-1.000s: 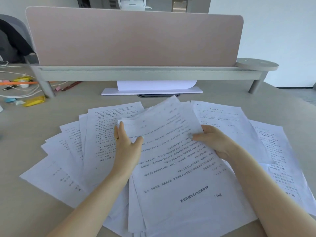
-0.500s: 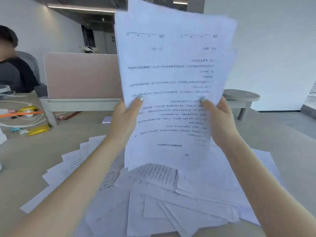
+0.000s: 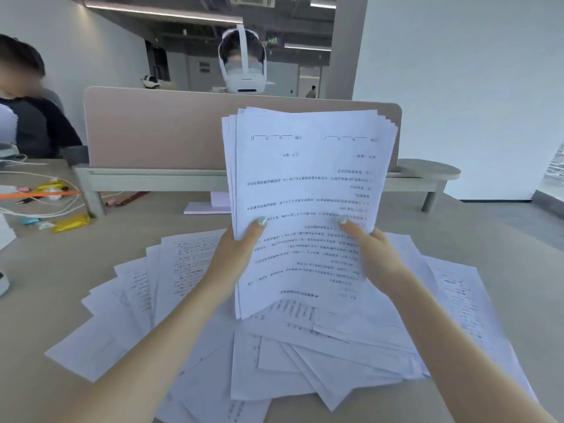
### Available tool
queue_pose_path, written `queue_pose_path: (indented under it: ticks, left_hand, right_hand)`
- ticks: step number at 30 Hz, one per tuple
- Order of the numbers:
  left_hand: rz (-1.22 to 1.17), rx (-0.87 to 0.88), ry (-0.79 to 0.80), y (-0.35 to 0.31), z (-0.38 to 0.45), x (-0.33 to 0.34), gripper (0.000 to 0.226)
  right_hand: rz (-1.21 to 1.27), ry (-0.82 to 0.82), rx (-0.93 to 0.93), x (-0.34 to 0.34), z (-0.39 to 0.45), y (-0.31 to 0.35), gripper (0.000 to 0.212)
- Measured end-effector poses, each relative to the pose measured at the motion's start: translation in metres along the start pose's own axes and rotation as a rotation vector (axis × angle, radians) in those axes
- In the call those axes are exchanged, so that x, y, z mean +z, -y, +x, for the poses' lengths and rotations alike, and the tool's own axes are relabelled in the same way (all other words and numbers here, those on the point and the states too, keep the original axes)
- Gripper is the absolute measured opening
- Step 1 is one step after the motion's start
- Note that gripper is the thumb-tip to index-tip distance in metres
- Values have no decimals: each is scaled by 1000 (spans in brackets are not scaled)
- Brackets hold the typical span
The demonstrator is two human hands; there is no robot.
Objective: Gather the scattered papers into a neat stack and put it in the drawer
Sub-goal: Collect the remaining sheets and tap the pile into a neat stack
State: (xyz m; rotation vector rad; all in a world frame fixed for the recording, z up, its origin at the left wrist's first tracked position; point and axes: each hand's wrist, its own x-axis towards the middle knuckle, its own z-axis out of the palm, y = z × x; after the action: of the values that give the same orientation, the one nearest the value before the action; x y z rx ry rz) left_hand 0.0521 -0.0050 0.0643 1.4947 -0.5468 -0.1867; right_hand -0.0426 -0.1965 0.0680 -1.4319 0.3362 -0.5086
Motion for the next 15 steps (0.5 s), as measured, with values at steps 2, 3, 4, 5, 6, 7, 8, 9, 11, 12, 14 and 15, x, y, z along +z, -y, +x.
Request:
queue_pose_path:
  ticks: [2,3,4,5,6,7,8,9,11,12,14,15]
  left_hand:
    - [-48,-37,26,-1,-2,2,8]
    - [-54,-35,33,-2,-2,3,10]
    - [-60,-24,34,-2,-1,3,13]
    - [-82,-21,27,-2,0,2,16]
    - [-108,-30,16,-2,1,2,19]
    - [-124,-47,0,0,3,2,20]
    - [-129,-61,-13,0,3,4,21]
    - [-112,-70,-23,0,4,6,20]
    - [-54,-92,-31,-3,7,13,18]
    - [-20,-105,-17,-5,9,17,18]
    - [50,-143,60,-7,16,26,16]
    - [66,-175,110,-6,19,31,16]
  right_hand:
    - [25,14,10,-2,-3,-1,14]
    - [52,22,6,-4,-4,-1,14]
    - [80,30,4,-7,-5,-1,15]
    - [93,38,3,-9,-6,-1,16]
    - [84,41,4,-11,-7,-2,16]
    - [49,36,3,-12,-8,-4,17]
    - [2,43,-1,-12,-9,-5,18]
    - [-44,46,-8,-11,-10,-7,19]
    - [-139,-10,-21,-13,-10,-6,16]
    - [-187,-71,-24,-17,-9,-3,12]
    - [-261,-204,-28,-32,-4,1,12]
    - [-294,-267,-32,-43,-1,2,14]
